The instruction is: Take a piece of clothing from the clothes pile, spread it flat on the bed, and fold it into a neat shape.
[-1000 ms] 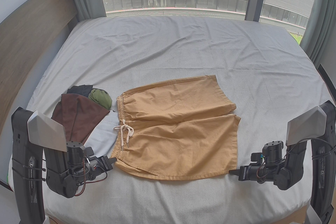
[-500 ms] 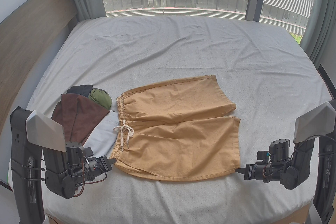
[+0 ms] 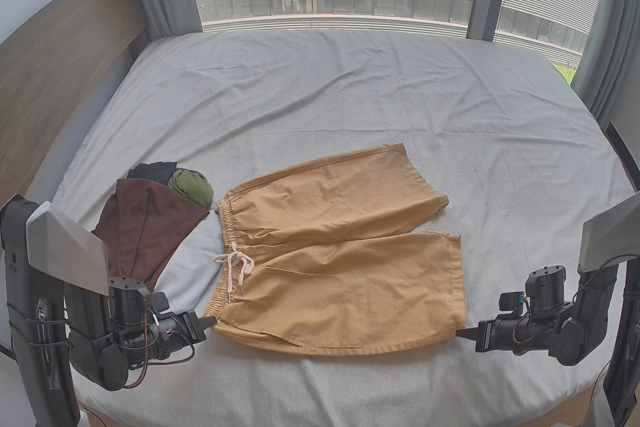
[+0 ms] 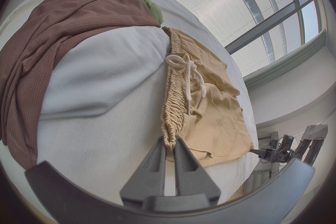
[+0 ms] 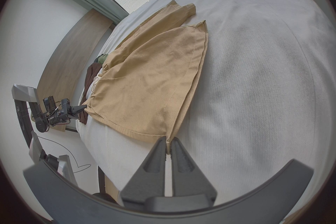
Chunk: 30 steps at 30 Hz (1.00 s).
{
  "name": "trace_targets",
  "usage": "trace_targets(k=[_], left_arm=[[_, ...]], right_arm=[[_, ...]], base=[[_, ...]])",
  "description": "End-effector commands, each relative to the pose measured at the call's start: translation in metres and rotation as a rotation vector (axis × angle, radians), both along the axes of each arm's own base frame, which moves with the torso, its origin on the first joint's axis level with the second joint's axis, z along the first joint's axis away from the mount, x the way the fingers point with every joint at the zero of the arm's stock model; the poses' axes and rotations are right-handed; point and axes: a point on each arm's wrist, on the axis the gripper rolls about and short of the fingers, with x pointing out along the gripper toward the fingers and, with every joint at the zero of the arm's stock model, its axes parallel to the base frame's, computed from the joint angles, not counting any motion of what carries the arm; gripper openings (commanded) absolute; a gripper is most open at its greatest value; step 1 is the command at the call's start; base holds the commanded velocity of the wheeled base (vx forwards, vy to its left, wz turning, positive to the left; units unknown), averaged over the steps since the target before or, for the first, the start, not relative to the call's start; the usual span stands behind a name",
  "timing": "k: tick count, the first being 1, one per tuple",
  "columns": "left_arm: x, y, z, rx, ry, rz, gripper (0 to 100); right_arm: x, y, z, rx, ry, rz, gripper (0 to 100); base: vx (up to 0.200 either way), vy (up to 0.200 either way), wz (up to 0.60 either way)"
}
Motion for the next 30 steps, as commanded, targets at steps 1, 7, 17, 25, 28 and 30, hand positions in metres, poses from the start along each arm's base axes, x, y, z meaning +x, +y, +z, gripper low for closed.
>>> trace_targets(k=[1, 7, 17, 25, 28, 30], left_arm=[[-0.009, -0.002, 0.003, 0.007, 0.016, -0.018, 0], [-0.024, -0.003, 0.002, 0.044, 0.046, -0.082, 0], [-0.038, -0.001, 0.009, 0.043, 0.064, -0.109, 0], [-0.038, -0.002, 0.009, 0.058, 0.055, -0.129, 0], [-0.035, -0.003, 0.01, 0.058, 0.04, -0.125, 0], [-0.028, -0.004, 0.014, 0.052, 0.001, -0.115, 0]], right_arm=[[-0.009, 0.001, 0.008, -0.003, -0.008, 0.014, 0], [-0.024, 0.002, 0.015, -0.006, 0.001, 0.037, 0], [-0.038, 0.002, 0.025, -0.004, -0.013, 0.05, 0], [-0.036, 0.001, 0.028, 0.001, -0.035, 0.042, 0], [-0.032, 0.001, 0.03, 0.007, -0.064, 0.04, 0], [-0.027, 0.002, 0.033, 0.014, -0.096, 0.036, 0]], base=[[0.0, 0.0, 0.0], [0.0, 0.0, 0.0], [0.0, 0.0, 0.0], [0.0, 0.0, 0.0], [0.0, 0.0, 0.0], [0.0, 0.0, 0.0]])
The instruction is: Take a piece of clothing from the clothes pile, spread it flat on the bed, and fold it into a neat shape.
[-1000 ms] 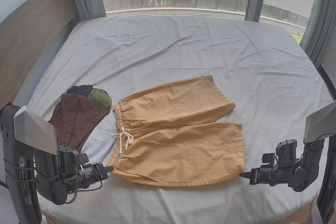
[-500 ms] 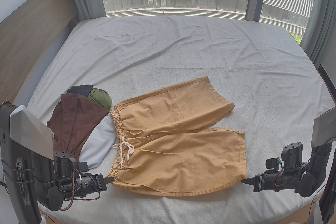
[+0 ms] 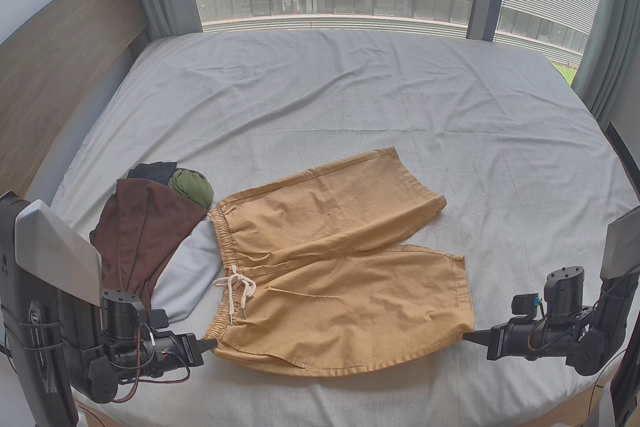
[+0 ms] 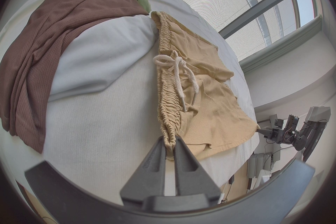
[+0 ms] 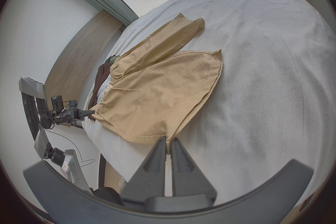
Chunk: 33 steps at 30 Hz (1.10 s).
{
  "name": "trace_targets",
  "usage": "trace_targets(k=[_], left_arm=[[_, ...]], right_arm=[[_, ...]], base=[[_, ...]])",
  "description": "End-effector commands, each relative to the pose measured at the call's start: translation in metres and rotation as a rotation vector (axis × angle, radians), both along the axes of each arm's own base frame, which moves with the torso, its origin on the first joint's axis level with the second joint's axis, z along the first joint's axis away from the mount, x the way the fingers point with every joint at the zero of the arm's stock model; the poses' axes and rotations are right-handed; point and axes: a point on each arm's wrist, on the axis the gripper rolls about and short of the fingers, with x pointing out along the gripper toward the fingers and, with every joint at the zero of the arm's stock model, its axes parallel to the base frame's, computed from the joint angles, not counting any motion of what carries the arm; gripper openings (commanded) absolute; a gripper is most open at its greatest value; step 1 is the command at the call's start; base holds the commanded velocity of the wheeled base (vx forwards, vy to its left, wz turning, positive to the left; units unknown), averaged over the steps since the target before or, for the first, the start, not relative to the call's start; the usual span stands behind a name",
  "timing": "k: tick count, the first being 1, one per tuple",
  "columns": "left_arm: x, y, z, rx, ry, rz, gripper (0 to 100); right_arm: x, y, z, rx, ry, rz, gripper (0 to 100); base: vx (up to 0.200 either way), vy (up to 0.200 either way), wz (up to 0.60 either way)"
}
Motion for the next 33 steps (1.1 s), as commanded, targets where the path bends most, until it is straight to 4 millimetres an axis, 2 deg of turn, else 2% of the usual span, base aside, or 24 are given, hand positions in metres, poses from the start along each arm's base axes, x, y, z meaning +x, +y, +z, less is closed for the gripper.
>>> trace_targets(k=[1, 8, 15, 22, 33], left_arm=[[0.011, -0.002, 0.007, -0.015, -0.063, 0.013, 0], [0.031, -0.006, 0.036, -0.113, -0.193, 0.072, 0], [0.041, -0.008, 0.052, -0.158, -0.264, 0.093, 0], [0.045, -0.009, 0.057, -0.179, -0.285, 0.1, 0], [0.05, -0.009, 0.062, -0.185, -0.314, 0.119, 0]], right_arm=[[0.009, 0.001, 0.004, 0.014, -0.05, -0.004, 0], [0.032, 0.006, 0.028, 0.066, -0.19, -0.022, 0], [0.049, 0.007, 0.043, 0.088, -0.23, -0.039, 0], [0.057, -0.002, 0.047, 0.086, -0.246, -0.079, 0], [0.063, -0.006, 0.05, 0.088, -0.268, -0.096, 0]], base=[[0.0, 0.0, 0.0], [0.0, 0.0, 0.0], [0.0, 0.0, 0.0], [0.0, 0.0, 0.0], [0.0, 0.0, 0.0]])
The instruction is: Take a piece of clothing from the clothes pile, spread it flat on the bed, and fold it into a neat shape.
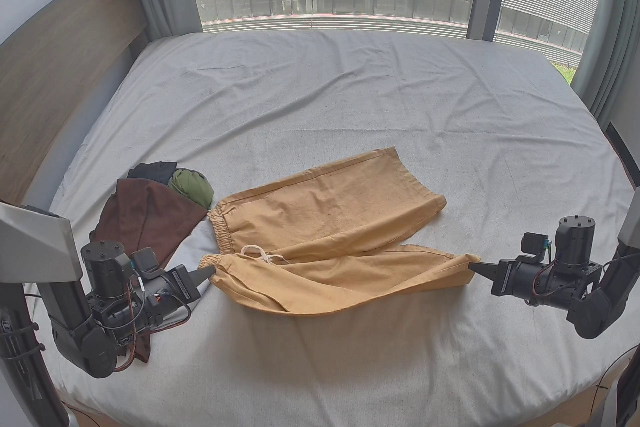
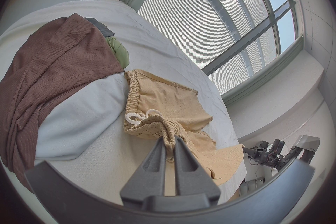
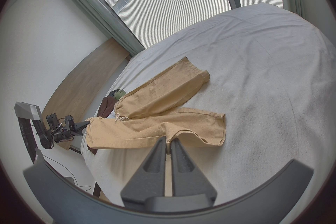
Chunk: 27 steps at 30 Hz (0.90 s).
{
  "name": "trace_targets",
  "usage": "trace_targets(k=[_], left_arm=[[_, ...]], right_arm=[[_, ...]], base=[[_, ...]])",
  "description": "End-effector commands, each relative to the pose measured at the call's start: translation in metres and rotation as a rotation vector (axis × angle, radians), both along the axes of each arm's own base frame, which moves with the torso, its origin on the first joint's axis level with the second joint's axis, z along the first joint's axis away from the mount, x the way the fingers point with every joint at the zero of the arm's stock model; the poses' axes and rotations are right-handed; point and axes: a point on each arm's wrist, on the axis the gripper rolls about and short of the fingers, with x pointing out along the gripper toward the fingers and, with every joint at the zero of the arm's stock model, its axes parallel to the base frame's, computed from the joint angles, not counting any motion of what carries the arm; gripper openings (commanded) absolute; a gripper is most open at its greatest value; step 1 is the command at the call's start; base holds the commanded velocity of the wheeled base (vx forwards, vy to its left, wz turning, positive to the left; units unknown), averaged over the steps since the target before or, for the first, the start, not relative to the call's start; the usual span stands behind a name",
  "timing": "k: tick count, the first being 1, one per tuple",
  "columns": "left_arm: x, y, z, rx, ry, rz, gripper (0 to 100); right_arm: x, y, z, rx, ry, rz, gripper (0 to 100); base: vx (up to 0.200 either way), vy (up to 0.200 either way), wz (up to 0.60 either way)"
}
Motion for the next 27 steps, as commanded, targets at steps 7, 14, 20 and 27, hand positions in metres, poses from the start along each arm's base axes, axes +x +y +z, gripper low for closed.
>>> trace_targets(k=[7, 14, 20, 27], left_arm=[[0.005, 0.0, 0.006, -0.021, -0.028, 0.009, 0], [0.017, -0.002, 0.013, -0.051, -0.067, 0.048, 0], [0.027, -0.004, 0.018, -0.08, -0.097, 0.078, 0], [0.029, -0.004, 0.018, -0.093, -0.095, 0.083, 0]], right_arm=[[0.009, -0.003, 0.006, 0.006, -0.04, -0.014, 0], [0.023, -0.007, 0.017, 0.023, -0.093, -0.041, 0], [0.043, -0.009, 0.028, 0.035, -0.111, -0.059, 0], [0.065, -0.008, 0.044, 0.05, -0.146, -0.064, 0]], base=[[0.0, 0.0, 0.0], [0.0, 0.0, 0.0], [0.0, 0.0, 0.0], [0.0, 0.0, 0.0]])
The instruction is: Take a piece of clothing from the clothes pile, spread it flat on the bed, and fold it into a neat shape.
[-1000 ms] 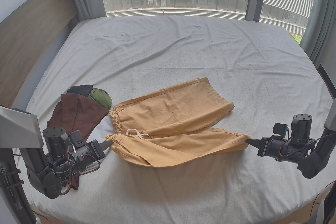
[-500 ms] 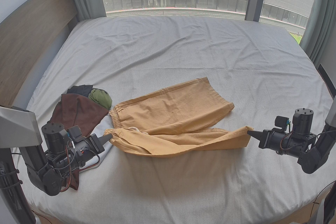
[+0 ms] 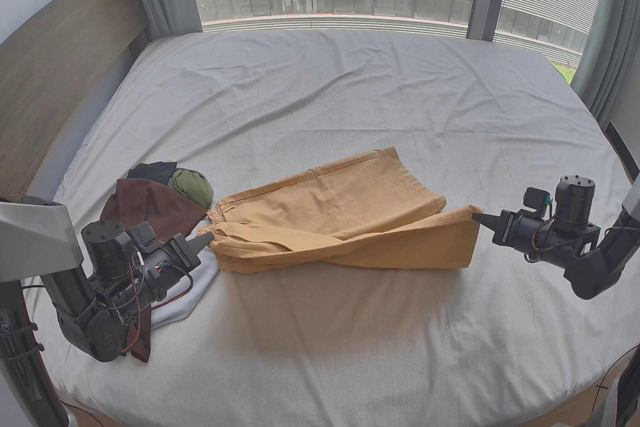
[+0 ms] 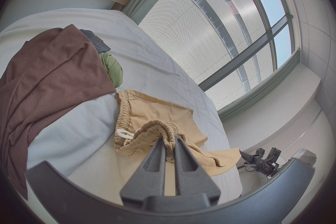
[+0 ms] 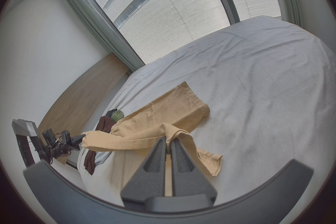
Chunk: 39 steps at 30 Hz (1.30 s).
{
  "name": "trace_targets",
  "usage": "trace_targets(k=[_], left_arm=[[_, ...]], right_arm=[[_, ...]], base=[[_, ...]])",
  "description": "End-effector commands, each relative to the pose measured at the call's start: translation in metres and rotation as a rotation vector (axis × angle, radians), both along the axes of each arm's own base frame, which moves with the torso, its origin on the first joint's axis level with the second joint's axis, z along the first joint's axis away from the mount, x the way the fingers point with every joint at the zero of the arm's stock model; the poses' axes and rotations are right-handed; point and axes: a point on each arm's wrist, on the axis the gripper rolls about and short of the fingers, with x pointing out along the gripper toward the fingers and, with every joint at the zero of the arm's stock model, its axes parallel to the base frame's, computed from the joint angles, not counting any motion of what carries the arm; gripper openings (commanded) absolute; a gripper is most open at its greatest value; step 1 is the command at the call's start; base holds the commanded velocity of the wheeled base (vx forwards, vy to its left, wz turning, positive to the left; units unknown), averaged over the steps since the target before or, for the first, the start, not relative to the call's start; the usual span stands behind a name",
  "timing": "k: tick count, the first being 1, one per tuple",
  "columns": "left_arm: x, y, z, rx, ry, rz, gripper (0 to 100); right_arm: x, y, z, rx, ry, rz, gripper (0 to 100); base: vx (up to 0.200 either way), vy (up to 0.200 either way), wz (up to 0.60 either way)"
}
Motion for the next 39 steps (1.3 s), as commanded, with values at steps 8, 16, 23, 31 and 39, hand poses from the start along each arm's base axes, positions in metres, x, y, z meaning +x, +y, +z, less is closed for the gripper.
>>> trace_targets(k=[8, 16, 23, 31, 39], left_arm=[[0.01, -0.002, -0.006, -0.002, 0.003, 0.014, 0], [0.015, -0.002, -0.011, -0.008, 0.011, 0.04, 0], [0.017, -0.001, -0.012, -0.019, 0.013, 0.047, 0], [0.024, -0.002, -0.014, -0.018, 0.006, 0.081, 0], [0.027, -0.003, -0.017, -0.025, 0.011, 0.09, 0]], right_arm=[[0.047, 0.003, 0.025, 0.01, -0.064, -0.005, 0], [0.075, 0.007, 0.039, 0.011, -0.076, -0.003, 0], [0.094, 0.01, 0.051, 0.011, -0.086, 0.002, 0], [0.119, 0.016, 0.053, 0.013, -0.09, 0.007, 0], [0.141, 0.019, 0.048, 0.013, -0.087, 0.009, 0]], base=[[0.0, 0.0, 0.0], [0.0, 0.0, 0.0], [0.0, 0.0, 0.0], [0.0, 0.0, 0.0], [0.0, 0.0, 0.0]])
